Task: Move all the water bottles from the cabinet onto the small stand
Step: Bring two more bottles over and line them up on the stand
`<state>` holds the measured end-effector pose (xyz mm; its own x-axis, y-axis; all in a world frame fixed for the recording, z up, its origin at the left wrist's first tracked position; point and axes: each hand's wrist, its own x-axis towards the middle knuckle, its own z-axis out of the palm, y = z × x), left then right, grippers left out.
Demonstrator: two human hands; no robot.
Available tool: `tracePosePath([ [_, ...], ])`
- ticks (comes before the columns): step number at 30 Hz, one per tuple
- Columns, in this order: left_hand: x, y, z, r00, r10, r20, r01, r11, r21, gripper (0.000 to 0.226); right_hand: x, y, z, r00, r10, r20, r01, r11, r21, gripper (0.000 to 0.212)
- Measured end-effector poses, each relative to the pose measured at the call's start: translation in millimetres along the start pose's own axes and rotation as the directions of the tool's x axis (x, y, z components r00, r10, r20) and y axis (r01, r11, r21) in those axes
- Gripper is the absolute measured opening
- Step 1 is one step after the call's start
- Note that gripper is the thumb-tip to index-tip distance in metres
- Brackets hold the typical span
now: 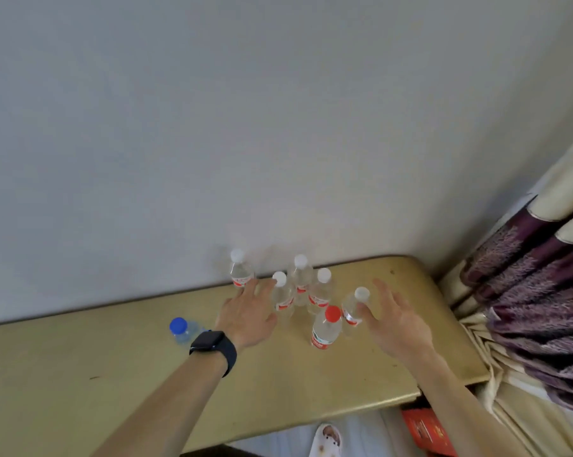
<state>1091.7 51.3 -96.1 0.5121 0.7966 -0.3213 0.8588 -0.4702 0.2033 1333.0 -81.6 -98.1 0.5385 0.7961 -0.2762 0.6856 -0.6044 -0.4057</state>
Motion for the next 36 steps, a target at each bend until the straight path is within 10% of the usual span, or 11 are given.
tracePosePath([
  [12, 95.7, 12.1, 23.0, 0.997, -0.036, 0.062, 0.028, 0.992, 0.121, 0.030, 77.1, 7.5, 41.8, 1.000, -0.013, 0.017, 0.017, 0.954, -0.301, 0.056],
  [25, 50.4, -15.5, 30.1, 0.984, 0.166, 0.073, -0.170, 0.984, 0.056, 0.027, -26.9, 26.9, 55.1, 0.951, 0.221, -0.218, -0.236, 0.971, -0.047, 0.042],
  [36, -64.3, 73.8, 49.8, 0.677, 0.714, 0.179, -0.724, 0.690, -0.013, 0.026, -268.8, 15.2, 67.8, 0.652, 0.650, -0.389, -0.657, 0.741, 0.138, 0.031],
])
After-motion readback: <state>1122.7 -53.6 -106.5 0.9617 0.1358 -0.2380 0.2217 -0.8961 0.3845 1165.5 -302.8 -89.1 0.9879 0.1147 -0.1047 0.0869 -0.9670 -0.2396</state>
